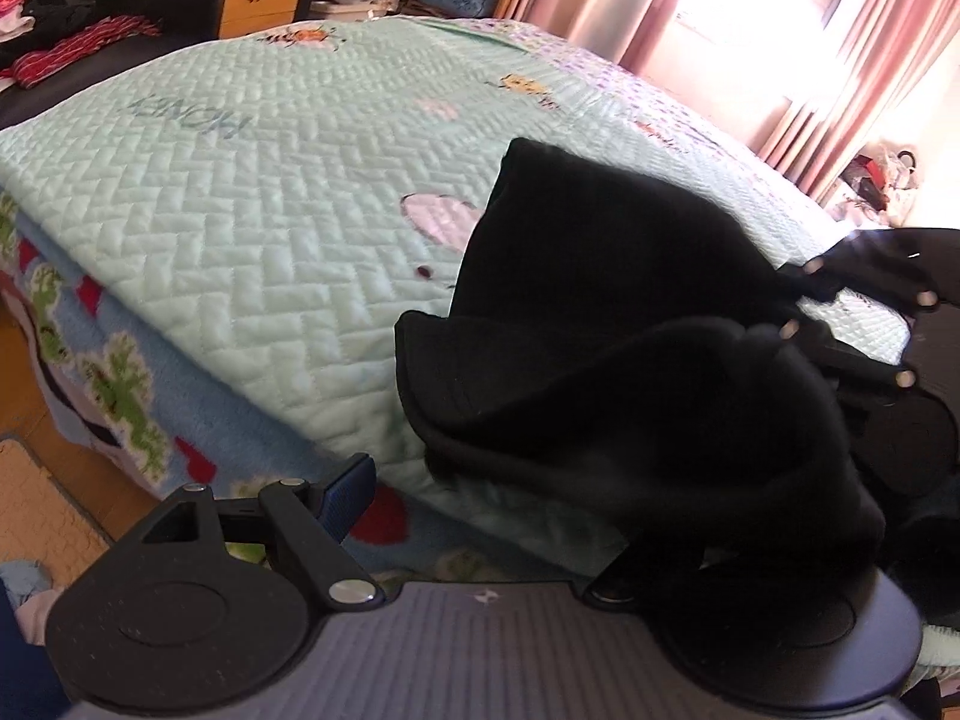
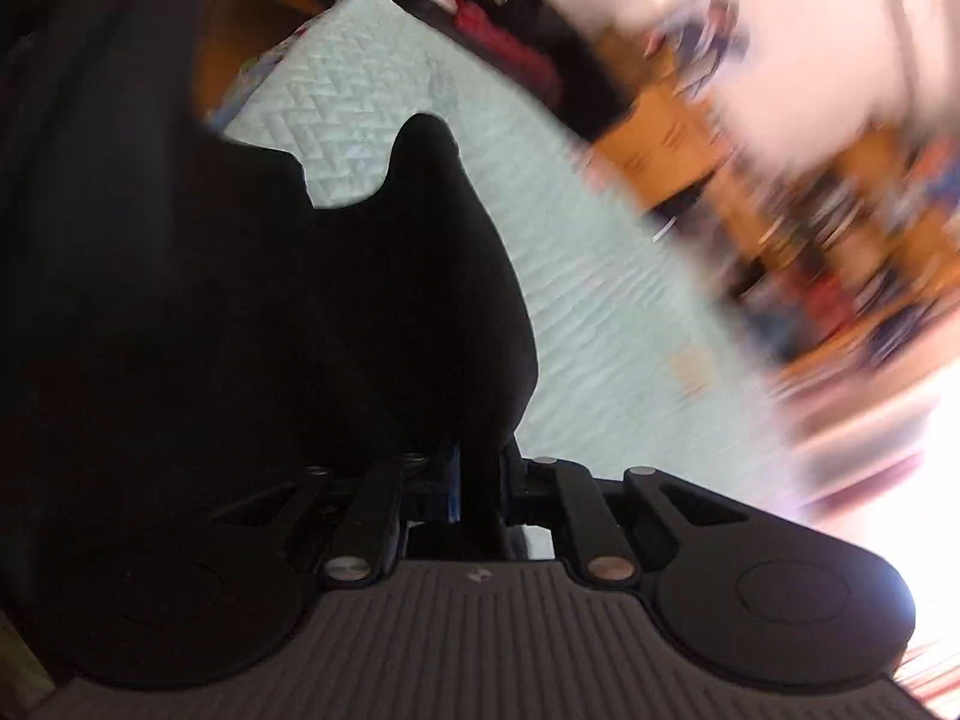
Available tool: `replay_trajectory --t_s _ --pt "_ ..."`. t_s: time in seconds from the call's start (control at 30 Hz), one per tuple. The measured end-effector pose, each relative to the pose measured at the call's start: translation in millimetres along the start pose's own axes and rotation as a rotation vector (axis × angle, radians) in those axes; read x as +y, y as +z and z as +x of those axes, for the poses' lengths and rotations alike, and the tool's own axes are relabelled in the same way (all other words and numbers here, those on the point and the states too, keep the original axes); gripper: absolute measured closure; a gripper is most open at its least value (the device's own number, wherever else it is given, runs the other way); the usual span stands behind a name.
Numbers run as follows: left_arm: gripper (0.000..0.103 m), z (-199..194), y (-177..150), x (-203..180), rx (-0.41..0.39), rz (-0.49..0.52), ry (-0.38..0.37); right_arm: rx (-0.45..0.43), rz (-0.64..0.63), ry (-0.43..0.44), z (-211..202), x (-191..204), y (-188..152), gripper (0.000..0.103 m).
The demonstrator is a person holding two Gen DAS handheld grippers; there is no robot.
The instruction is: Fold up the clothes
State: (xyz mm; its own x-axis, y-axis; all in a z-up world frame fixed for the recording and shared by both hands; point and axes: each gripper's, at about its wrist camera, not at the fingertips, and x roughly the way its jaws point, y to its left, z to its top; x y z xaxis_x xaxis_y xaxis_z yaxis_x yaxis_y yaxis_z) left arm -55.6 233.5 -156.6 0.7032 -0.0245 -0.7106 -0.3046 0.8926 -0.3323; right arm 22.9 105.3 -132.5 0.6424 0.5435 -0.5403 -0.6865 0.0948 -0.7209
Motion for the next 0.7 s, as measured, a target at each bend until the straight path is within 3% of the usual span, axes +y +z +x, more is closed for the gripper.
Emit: replay_trajectory --t_s 0.1,0.23,0.57,0.7 --pt "0.021 1 7 -9 -0.023 0.017 -0.028 -0.023 -0.114 -0.258 -11 -13 -6 0.092" --pt "0.02 5 15 -19 -0.046 0.04 -0.069 -0.01 -0.139 -0.518 -14 -79 -13 0.092" --pt "0.017 25 29 -10 -0.065 0.025 -0.141 -0.068 -0.385 -0.817 14 -218 16 0.092" --pt "0.016 32 34 1 -0.065 -0.001 -0.12 -0.076 -0.281 -0.92 39 -288 36 0.092"
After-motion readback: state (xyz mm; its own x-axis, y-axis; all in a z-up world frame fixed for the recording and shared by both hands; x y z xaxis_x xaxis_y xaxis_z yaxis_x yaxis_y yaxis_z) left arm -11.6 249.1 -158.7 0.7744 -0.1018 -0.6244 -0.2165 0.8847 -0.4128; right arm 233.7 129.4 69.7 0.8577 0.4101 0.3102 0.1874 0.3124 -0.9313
